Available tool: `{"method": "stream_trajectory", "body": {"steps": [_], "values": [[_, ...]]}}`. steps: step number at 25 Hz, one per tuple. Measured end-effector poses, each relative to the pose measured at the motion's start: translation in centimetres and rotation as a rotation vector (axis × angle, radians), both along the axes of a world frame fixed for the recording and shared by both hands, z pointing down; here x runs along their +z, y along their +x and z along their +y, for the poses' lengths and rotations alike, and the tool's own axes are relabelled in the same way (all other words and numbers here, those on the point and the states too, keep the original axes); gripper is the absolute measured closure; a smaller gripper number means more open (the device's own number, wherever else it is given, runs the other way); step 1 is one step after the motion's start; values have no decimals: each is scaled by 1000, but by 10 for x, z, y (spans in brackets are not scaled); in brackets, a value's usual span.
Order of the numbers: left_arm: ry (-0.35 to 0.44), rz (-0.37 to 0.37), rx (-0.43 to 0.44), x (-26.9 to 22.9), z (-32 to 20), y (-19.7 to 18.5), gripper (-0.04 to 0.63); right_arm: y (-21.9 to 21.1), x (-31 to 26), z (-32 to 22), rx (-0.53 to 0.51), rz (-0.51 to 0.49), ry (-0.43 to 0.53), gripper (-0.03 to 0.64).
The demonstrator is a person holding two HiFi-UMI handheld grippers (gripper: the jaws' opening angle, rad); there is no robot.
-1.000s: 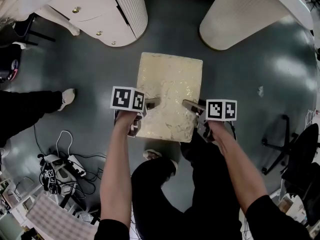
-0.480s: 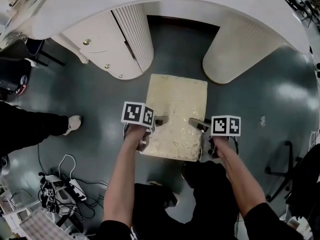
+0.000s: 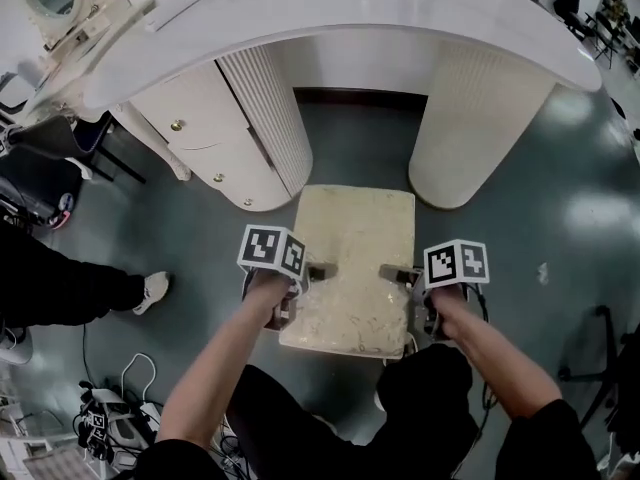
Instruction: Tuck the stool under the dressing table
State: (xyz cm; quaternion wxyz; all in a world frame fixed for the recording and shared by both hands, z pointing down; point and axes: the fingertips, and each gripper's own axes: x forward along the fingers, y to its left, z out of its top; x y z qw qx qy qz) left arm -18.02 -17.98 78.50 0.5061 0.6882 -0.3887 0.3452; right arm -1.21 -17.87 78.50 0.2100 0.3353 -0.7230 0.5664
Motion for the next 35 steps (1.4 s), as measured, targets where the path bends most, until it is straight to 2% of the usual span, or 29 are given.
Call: {"method": "stream_trajectory", "body": {"steps": [5, 20, 27, 35], "values": [[53, -30, 42, -7, -12, -5, 166, -7, -3, -10, 12, -15, 53, 331], [109, 4, 8, -8, -48, -3, 166, -4, -4, -48, 27, -16, 92, 331], [157, 12, -25, -14, -91, -4, 166, -4, -9, -94, 21, -26, 128, 331], [199, -16, -60, -17, -137, 2, 166, 2, -8, -144, 15, -59, 151, 331]]}}
